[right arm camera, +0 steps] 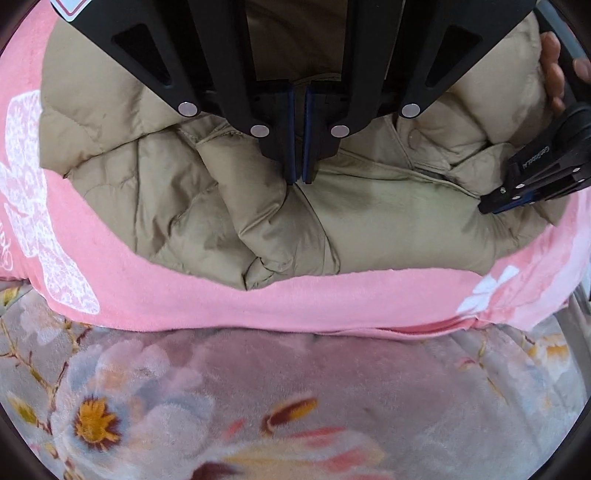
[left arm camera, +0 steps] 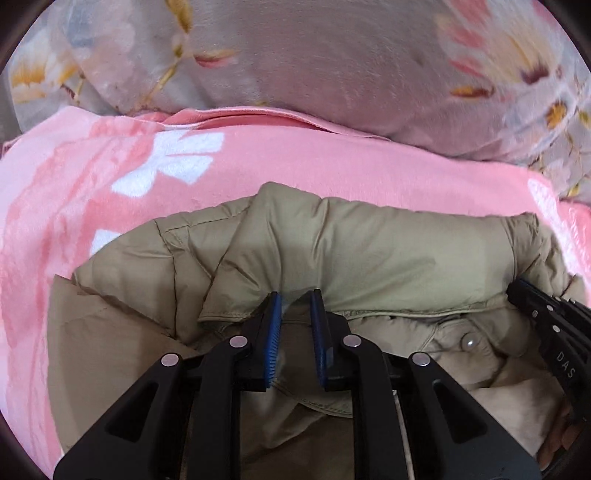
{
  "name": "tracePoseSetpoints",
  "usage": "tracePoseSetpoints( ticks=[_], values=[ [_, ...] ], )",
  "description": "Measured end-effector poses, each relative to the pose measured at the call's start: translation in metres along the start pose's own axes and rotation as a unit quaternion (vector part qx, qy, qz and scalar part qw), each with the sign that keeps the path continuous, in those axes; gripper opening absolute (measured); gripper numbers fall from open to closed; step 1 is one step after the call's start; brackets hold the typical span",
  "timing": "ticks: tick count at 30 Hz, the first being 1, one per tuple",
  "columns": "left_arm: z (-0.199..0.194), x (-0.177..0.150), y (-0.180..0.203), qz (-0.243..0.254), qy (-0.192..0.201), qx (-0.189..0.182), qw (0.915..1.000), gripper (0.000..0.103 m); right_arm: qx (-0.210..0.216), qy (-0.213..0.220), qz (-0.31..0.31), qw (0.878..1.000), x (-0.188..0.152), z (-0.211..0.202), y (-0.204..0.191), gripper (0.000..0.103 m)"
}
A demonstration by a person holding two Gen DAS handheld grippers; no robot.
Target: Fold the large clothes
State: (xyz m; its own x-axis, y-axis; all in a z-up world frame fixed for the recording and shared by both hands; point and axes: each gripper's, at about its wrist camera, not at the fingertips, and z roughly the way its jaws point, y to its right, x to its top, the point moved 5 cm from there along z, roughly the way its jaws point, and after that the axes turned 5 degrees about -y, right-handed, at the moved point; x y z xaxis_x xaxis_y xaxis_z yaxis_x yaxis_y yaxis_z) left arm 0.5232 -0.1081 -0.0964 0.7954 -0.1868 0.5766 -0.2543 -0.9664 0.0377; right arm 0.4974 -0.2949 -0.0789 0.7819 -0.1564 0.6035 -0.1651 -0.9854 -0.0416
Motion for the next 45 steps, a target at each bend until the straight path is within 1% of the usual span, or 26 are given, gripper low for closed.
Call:
tracePoseSetpoints(
  ticks=[5, 9, 17, 40, 43, 45],
  values=[
    [0.002, -0.003, -0.001, 0.003, 0.019, 0.006, 0.9998, 0.015, -0.016, 0.009, -0.002, 1.000, 0.000, 0.006, -0.002, 0.000],
    [0.004, -0.002, 0.000, 0.009, 0.025, 0.018, 0.9995, 0.015, -0.013, 0.012, 0.001, 1.000, 0.000, 0.007, -0.002, 0.000],
    [0.006, -0.001, 0.003, 0.019, 0.027, 0.035, 0.9988, 0.015, -0.003, 0.013, 0.009, 1.000, 0.001, 0.008, 0.001, 0.000],
    [0.008, -0.002, 0.008, 0.037, 0.027, 0.063, 0.9969, 0.015, -0.012, 0.011, 0.003, 1.000, 0.002, 0.010, 0.000, 0.000],
    [0.009, -0.001, 0.009, 0.042, 0.026, 0.073, 0.9961, 0.015, -0.012, 0.012, 0.005, 1.000, 0.004, 0.012, -0.001, 0.000],
    [0.009, -0.001, 0.011, 0.048, 0.026, 0.085, 0.9949, 0.015, -0.001, 0.013, 0.011, 1.000, 0.005, 0.011, 0.001, 0.000]
  ],
)
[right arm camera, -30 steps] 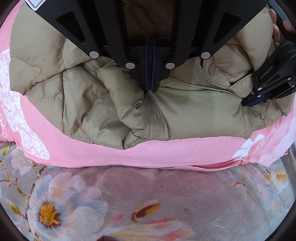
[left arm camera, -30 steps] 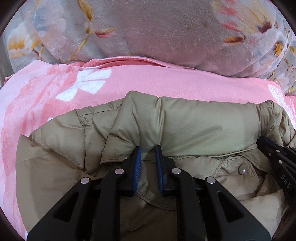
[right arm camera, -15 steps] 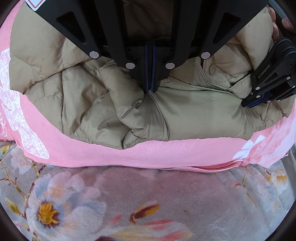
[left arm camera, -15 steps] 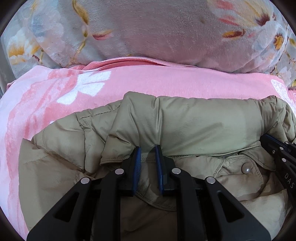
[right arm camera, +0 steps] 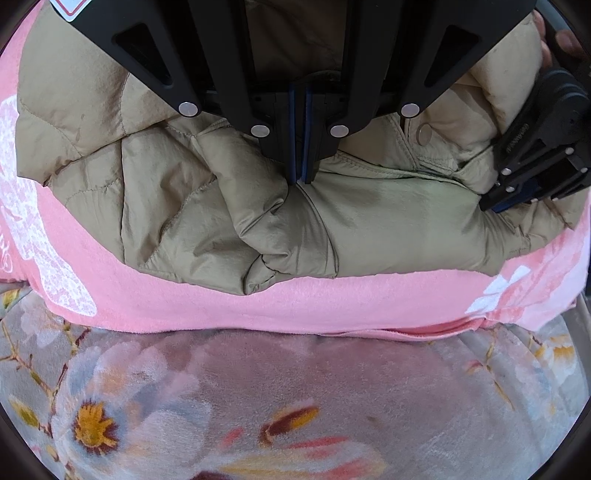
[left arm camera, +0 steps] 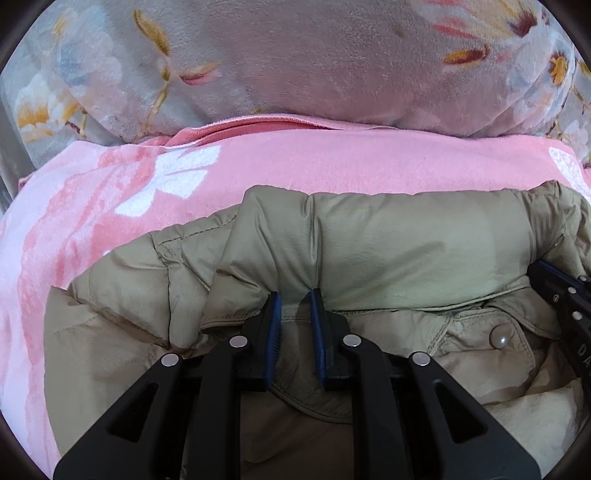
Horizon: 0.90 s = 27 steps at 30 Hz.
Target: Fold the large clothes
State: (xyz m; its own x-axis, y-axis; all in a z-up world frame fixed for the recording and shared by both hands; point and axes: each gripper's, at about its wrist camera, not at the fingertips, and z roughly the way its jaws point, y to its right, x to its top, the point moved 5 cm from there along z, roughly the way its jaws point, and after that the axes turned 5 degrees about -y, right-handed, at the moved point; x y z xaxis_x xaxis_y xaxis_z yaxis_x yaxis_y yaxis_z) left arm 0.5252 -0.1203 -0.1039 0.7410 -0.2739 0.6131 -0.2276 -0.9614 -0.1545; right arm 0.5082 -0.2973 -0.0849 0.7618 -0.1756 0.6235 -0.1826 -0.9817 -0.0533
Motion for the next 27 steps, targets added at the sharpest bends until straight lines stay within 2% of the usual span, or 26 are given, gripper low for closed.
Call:
tracePoseSetpoints(
  ticks=[2, 3, 4, 5, 6, 7, 8, 9, 11, 12, 15, 17, 19, 20, 22, 23, 25, 26, 27],
  values=[
    [-0.005, -0.002, -0.001, 0.001, 0.002, 0.005, 1.0000, 0.015, 0.017, -0.001, 0.010, 1.000, -0.001, -0.005, 0.004, 0.000],
    [-0.010, -0.004, -0.003, 0.002, -0.001, 0.007, 1.0000, 0.017, 0.026, -0.008, 0.022, 0.999, -0.007, -0.017, 0.007, 0.004],
    [-0.019, -0.009, -0.006, 0.003, -0.007, 0.014, 0.9999, 0.027, 0.028, -0.011, 0.033, 0.999, -0.012, -0.028, 0.010, 0.006],
    [-0.039, -0.018, -0.013, -0.007, -0.009, 0.018, 0.9998, 0.036, 0.038, -0.009, 0.046, 0.998, -0.019, -0.046, 0.012, 0.019],
    [-0.057, -0.027, -0.019, -0.013, -0.004, 0.004, 0.9999, 0.064, 0.055, -0.001, 0.051, 0.997, -0.032, -0.072, 0.015, 0.034],
    [-0.076, -0.037, -0.024, -0.016, 0.005, -0.019, 0.9997, 0.084, 0.067, 0.009, 0.044, 0.997, -0.049, -0.100, 0.018, 0.041],
    [-0.107, -0.056, -0.034, -0.022, 0.022, -0.056, 0.9979, 0.089, 0.069, 0.022, 0.034, 0.997, -0.069, -0.129, 0.024, 0.051],
    [-0.126, -0.072, -0.043, -0.024, 0.031, -0.073, 0.9965, 0.091, 0.066, 0.036, 0.027, 0.997, -0.091, -0.156, 0.031, 0.060],
    [-0.164, -0.118, -0.069, -0.014, 0.023, -0.083, 0.9961, 0.091, 0.066, 0.049, 0.023, 0.996, -0.134, -0.198, 0.045, 0.069],
    [-0.176, -0.137, -0.080, -0.012, 0.020, -0.081, 0.9964, 0.091, 0.065, 0.049, 0.023, 0.996, -0.165, -0.223, 0.056, 0.072],
    [-0.203, -0.208, -0.120, -0.034, -0.012, -0.088, 0.9955, 0.091, 0.054, 0.025, 0.048, 0.997, -0.250, -0.274, 0.085, 0.073],
    [-0.212, -0.261, -0.147, -0.071, -0.049, -0.103, 0.9910, 0.091, 0.042, 0.006, 0.079, 0.996, -0.306, -0.299, 0.101, 0.073],
    [-0.215, -0.299, -0.163, -0.107, -0.078, -0.113, 0.9848, 0.091, 0.049, -0.005, 0.111, 0.993, -0.345, -0.310, 0.110, 0.073],
    [-0.216, -0.323, -0.172, -0.134, -0.096, -0.125, 0.9783, 0.091, 0.053, -0.013, 0.127, 0.990, -0.362, -0.312, 0.112, 0.073],
    [-0.218, -0.350, -0.177, -0.171, -0.112, -0.157, 0.9662, 0.091, 0.071, -0.025, 0.161, 0.984, -0.395, -0.311, 0.112, 0.073],
    [-0.225, -0.357, -0.178, -0.176, -0.095, -0.161, 0.9665, 0.091, 0.077, -0.027, 0.173, 0.981, -0.403, -0.310, 0.111, 0.073],
    [-0.233, -0.362, -0.175, -0.182, -0.088, -0.165, 0.9653, 0.091, 0.096, -0.017, 0.202, 0.975, -0.415, -0.310, 0.107, 0.075],
    [-0.235, -0.364, -0.173, -0.190, -0.086, -0.177, 0.9618, 0.091, 0.104, -0.006, 0.208, 0.973, -0.416, -0.311, 0.104, 0.075],
    [-0.238, -0.363, -0.170, -0.205, -0.083, -0.199, 0.9546, 0.090, 0.119, 0.002, 0.217, 0.969, -0.414, -0.309, 0.100, 0.075]
  ],
)
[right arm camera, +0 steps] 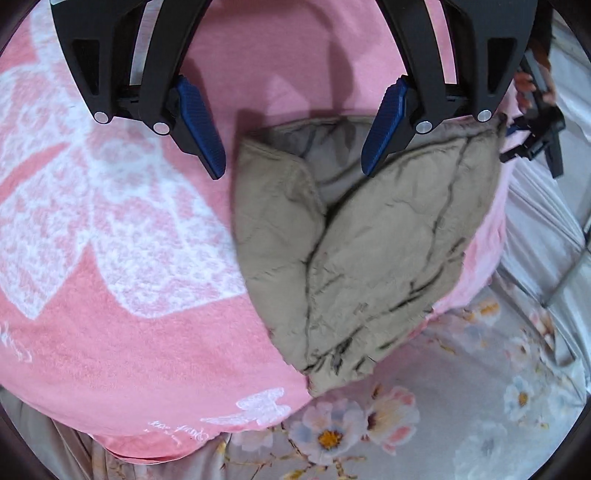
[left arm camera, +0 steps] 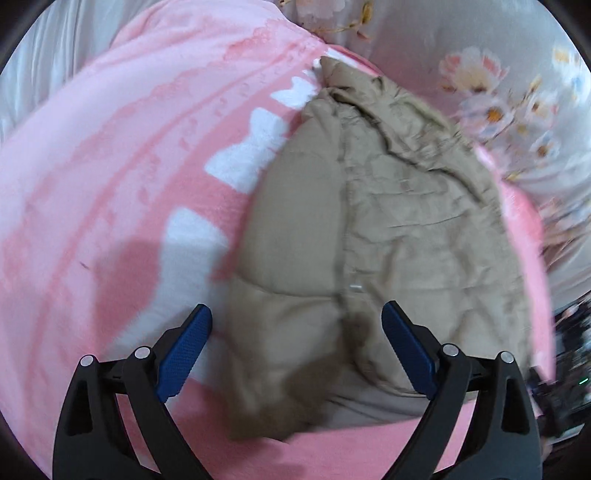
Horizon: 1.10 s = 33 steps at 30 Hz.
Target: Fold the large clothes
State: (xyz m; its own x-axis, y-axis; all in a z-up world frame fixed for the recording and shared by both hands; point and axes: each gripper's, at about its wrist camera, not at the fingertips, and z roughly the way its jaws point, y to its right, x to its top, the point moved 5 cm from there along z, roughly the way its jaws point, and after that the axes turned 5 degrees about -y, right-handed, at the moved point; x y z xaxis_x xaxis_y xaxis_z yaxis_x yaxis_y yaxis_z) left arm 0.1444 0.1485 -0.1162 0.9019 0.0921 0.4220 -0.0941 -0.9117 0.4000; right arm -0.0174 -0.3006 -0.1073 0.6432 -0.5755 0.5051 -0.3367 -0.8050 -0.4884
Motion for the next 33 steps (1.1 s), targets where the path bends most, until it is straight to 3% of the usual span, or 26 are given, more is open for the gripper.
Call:
tracePoseSetpoints(
  ticks=[2, 4, 5, 6, 8, 10, 17, 20, 25, 29, 33],
  values=[
    [0.002, -0.001, 0.007, -0.012, 0.000, -0.015, 0.9998, 0.088, 0.013, 0.005, 0.017, 1.000, 0.002, 0.005, -0.002, 0.075],
    [0.005, -0.002, 0.012, -0.019, 0.002, -0.003, 0.9998, 0.073, 0.015, 0.018, 0.037, 0.999, 0.005, 0.011, -0.003, 0.073],
    [0.005, -0.003, 0.014, -0.017, 0.006, 0.007, 0.9998, 0.067, 0.016, 0.023, 0.041, 0.999, 0.008, 0.011, -0.004, 0.061],
    [0.004, -0.003, 0.015, -0.013, 0.007, 0.019, 0.9997, 0.053, 0.015, 0.024, 0.044, 0.999, 0.011, 0.013, -0.006, 0.037],
    [0.001, -0.005, 0.017, -0.005, 0.011, 0.028, 0.9995, 0.036, 0.008, 0.018, 0.052, 0.998, 0.011, 0.016, -0.005, 0.011],
    [-0.005, -0.005, 0.017, -0.001, 0.013, 0.021, 0.9997, 0.008, 0.021, 0.026, 0.060, 0.998, 0.010, 0.009, -0.005, 0.006],
    [-0.074, -0.013, 0.025, 0.019, 0.058, -0.026, 0.9978, 0.002, 0.046, 0.095, -0.004, 0.994, -0.001, -0.078, -0.033, 0.003],
    [-0.134, -0.030, 0.029, 0.034, 0.086, -0.067, 0.9934, 0.002, 0.056, 0.130, -0.044, 0.989, -0.016, -0.133, -0.047, 0.003],
    [-0.226, -0.054, 0.043, 0.062, 0.146, -0.098, 0.9825, 0.002, 0.055, 0.199, -0.091, 0.974, -0.029, -0.221, -0.068, 0.003],
    [-0.266, -0.036, 0.063, 0.083, 0.194, -0.088, 0.9735, 0.003, 0.064, 0.250, -0.107, 0.960, -0.001, -0.254, -0.089, 0.003],
    [-0.247, 0.013, 0.080, 0.092, 0.209, -0.033, 0.9731, 0.004, 0.054, 0.248, -0.103, 0.962, 0.056, -0.216, -0.093, 0.003]
  ],
)
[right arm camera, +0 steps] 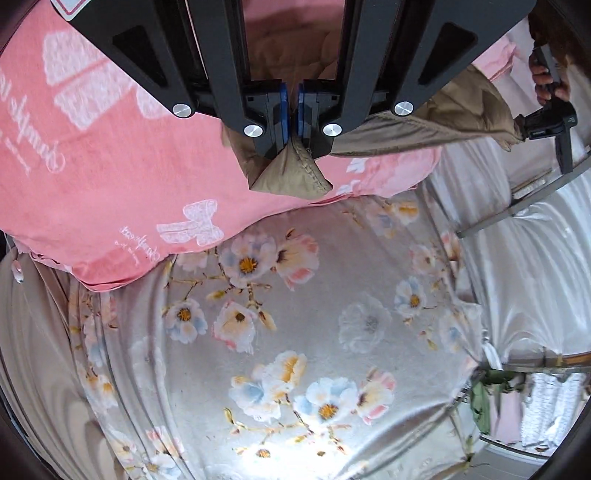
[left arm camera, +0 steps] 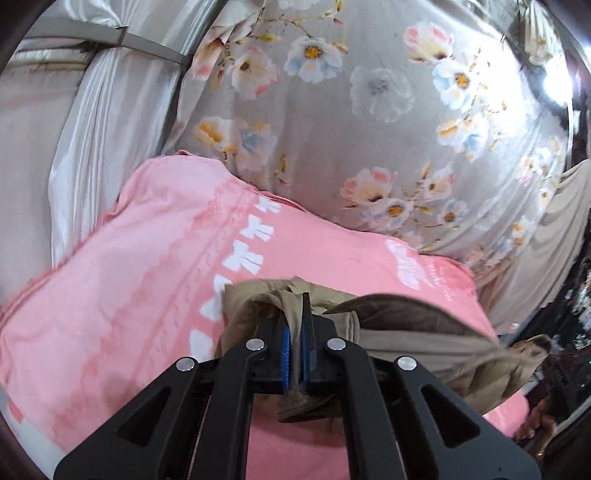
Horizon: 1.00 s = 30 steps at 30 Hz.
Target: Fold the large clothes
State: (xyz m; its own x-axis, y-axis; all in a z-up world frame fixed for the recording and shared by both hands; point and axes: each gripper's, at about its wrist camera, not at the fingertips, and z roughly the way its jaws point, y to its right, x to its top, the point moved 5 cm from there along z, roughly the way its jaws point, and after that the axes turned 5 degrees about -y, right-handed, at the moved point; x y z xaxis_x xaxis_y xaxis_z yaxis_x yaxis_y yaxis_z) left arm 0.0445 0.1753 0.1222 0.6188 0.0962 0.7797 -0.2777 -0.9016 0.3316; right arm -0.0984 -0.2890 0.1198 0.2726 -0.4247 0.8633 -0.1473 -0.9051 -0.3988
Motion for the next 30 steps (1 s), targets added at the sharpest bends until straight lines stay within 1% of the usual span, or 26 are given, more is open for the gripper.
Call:
tracePoseSetpoints(
  ticks=[2, 3, 4, 5, 6, 7, 10, 12, 14, 16, 22, 25, 30],
  values=[
    [0.044, 0.014, -0.003, 0.005, -0.015, 0.043, 0.9989, 0.004, -0.005, -0.018, 0.026, 1.000, 0.006, 0.042, 0.014, 0.003],
    [0.062, 0.018, -0.005, 0.012, -0.022, 0.063, 0.9977, 0.004, -0.014, -0.033, 0.040, 0.999, 0.010, 0.074, 0.023, 0.003],
    [0.085, 0.022, -0.007, 0.017, -0.028, 0.088, 0.9956, 0.005, -0.024, -0.043, 0.043, 0.998, 0.010, 0.095, 0.029, 0.003],
    [0.101, 0.024, -0.009, 0.020, -0.035, 0.105, 0.9936, 0.005, -0.034, -0.050, 0.045, 0.997, 0.009, 0.112, 0.034, 0.003],
    [0.126, 0.027, -0.012, 0.028, -0.045, 0.132, 0.9898, 0.005, -0.048, -0.063, 0.048, 0.996, 0.007, 0.136, 0.040, 0.003],
    [0.148, 0.029, -0.017, 0.026, -0.054, 0.152, 0.9866, 0.005, -0.059, -0.074, 0.052, 0.994, 0.005, 0.155, 0.044, 0.003],
    [0.200, 0.025, -0.028, 0.025, -0.088, 0.182, 0.9791, 0.005, -0.084, -0.113, 0.066, 0.988, -0.011, 0.210, 0.059, 0.003],
    [0.235, 0.019, -0.037, 0.028, -0.115, 0.200, 0.9726, 0.005, -0.103, -0.129, 0.066, 0.984, -0.022, 0.234, 0.068, 0.003],
    [0.259, 0.012, -0.044, 0.028, -0.134, 0.209, 0.9683, 0.005, -0.114, -0.144, 0.073, 0.980, -0.033, 0.254, 0.078, 0.003],
    [0.280, 0.004, -0.051, 0.028, -0.149, 0.213, 0.9651, 0.006, -0.119, -0.151, 0.078, 0.978, -0.040, 0.264, 0.083, 0.003],
    [0.309, -0.011, -0.052, 0.050, -0.154, 0.225, 0.9609, 0.006, -0.134, -0.178, 0.076, 0.972, -0.061, 0.289, 0.093, 0.003],
    [0.319, -0.017, -0.055, 0.049, -0.154, 0.221, 0.9618, 0.007, -0.141, -0.190, 0.069, 0.969, -0.072, 0.299, 0.094, 0.003],
    [0.327, -0.022, -0.059, 0.039, -0.148, 0.206, 0.9665, 0.007, -0.147, -0.204, 0.064, 0.966, -0.084, 0.310, 0.097, 0.003]
  ],
)
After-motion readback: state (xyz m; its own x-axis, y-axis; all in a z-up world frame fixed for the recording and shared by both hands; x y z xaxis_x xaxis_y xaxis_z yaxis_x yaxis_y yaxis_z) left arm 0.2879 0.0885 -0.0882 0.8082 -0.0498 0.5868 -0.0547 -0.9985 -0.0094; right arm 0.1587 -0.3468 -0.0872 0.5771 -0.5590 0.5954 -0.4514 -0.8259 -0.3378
